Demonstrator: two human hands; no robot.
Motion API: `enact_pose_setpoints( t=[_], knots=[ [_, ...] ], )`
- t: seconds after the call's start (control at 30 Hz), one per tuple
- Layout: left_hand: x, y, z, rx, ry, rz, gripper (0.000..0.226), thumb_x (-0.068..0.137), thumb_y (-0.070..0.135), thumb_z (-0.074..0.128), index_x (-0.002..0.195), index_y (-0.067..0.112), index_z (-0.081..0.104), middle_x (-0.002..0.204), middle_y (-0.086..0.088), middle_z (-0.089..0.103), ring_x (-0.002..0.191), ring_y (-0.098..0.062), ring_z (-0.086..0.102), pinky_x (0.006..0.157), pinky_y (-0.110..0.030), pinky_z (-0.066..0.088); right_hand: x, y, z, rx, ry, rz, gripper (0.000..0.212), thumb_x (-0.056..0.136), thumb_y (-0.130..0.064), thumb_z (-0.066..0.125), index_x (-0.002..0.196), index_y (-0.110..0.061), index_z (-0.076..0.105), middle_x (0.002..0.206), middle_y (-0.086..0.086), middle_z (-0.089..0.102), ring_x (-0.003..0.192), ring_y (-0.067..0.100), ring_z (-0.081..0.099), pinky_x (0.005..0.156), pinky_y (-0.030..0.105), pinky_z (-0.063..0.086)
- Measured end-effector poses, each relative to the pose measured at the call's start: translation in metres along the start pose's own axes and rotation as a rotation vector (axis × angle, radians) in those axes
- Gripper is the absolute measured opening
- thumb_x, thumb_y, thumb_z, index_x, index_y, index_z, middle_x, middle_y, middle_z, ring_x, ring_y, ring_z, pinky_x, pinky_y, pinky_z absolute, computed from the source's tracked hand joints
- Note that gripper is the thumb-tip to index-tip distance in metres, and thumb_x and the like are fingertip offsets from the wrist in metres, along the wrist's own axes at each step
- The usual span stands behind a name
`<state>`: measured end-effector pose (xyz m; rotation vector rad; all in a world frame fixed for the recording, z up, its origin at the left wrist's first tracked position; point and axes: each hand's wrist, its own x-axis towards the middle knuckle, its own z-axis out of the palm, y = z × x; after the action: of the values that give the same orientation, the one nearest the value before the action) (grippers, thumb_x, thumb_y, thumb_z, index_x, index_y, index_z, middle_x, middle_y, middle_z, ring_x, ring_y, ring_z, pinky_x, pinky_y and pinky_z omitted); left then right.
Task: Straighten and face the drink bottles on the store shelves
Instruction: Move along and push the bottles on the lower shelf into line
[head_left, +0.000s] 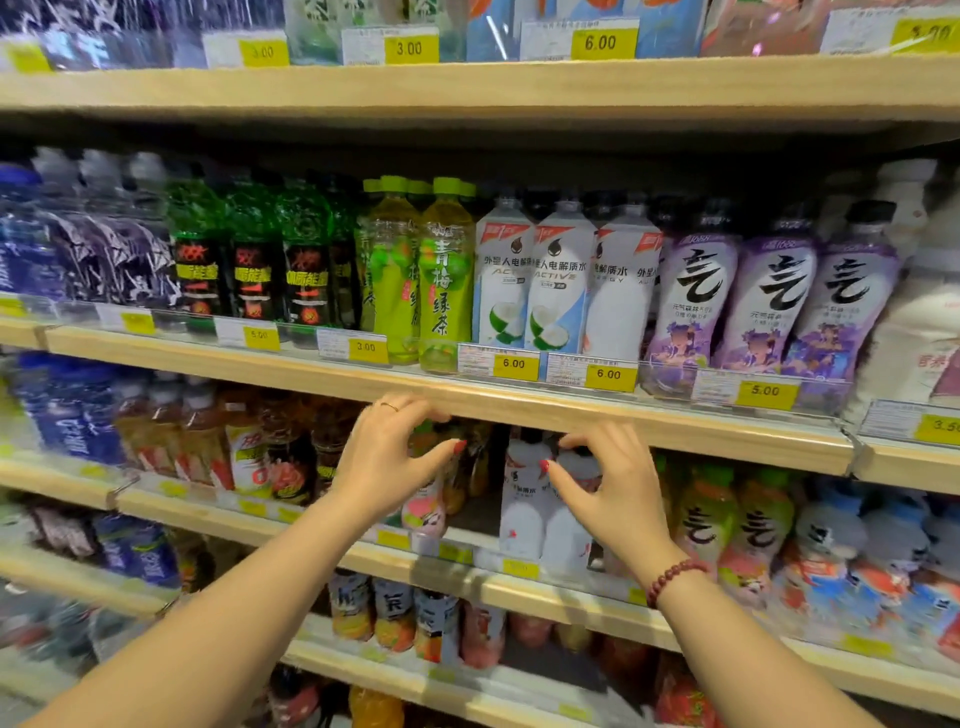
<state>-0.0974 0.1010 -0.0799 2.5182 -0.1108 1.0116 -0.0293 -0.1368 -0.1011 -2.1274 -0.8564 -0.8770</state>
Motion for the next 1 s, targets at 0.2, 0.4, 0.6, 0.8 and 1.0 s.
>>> enact_pose_setpoints(
  t=[0.2, 0.4, 0.6, 0.8, 1.0],
  knots=[
    [-0.035, -0.071, -0.016, 0.052, -0.106, -0.067, 0.031, 0.081, 0.037, 0.073, 0.103, 0.017, 0.069, 0.1, 0.003, 0.067, 0.1, -0.017, 0.059, 0.088, -0.034, 0.047, -0.018, -0.027, 0.062, 0.057, -0.182, 0.139, 0.023, 0.081, -0.027, 0.076, 0.096, -0.014, 0.066, 0.095, 0.0, 0.062, 0.097, 0.022, 0.056, 0.086, 0.035, 0.044],
    [-0.052, -0.135, -0.02, 0.037, -0.244, -0.127, 0.034, 0.081, 0.036, 0.073, 0.11, 0.017, 0.068, 0.109, -0.001, 0.068, 0.109, -0.022, 0.057, 0.091, -0.038, 0.047, -0.025, -0.054, 0.119, 0.101, -0.245, 0.316, 0.029, 0.083, -0.03, 0.074, 0.107, -0.017, 0.064, 0.106, -0.002, 0.061, 0.108, 0.019, 0.052, 0.089, 0.029, 0.042],
    [-0.065, -0.189, -0.001, 0.023, -0.368, -0.149, 0.042, 0.082, 0.04, 0.071, 0.117, 0.018, 0.065, 0.117, -0.002, 0.066, 0.115, -0.022, 0.054, 0.094, -0.036, 0.046, -0.032, -0.069, 0.171, 0.19, -0.213, 0.569, 0.037, 0.082, -0.03, 0.074, 0.113, -0.018, 0.06, 0.107, -0.005, 0.055, 0.109, 0.018, 0.054, 0.09, 0.031, 0.046],
    [-0.073, -0.217, 0.031, -0.027, -0.45, -0.146, 0.054, 0.08, 0.037, 0.074, 0.128, 0.016, 0.058, 0.128, -0.005, 0.06, 0.122, -0.028, 0.048, 0.101, -0.044, 0.041, -0.039, -0.075, 0.208, 0.317, -0.094, 0.804, 0.052, 0.078, -0.029, 0.078, 0.122, -0.017, 0.054, 0.117, -0.003, 0.057, 0.103, 0.013, 0.055, 0.091, 0.033, 0.049],
    [-0.07, -0.234, 0.066, -0.018, -0.458, -0.133, 0.056, 0.081, 0.038, 0.073, 0.13, 0.018, 0.057, 0.129, -0.005, 0.06, 0.124, -0.029, 0.047, 0.102, -0.046, 0.04, -0.034, -0.068, 0.237, 0.366, -0.064, 0.911, 0.064, 0.077, -0.032, 0.08, 0.129, -0.017, 0.047, 0.121, -0.004, 0.052, 0.108, 0.013, 0.053, 0.094, 0.033, 0.049]
  ],
)
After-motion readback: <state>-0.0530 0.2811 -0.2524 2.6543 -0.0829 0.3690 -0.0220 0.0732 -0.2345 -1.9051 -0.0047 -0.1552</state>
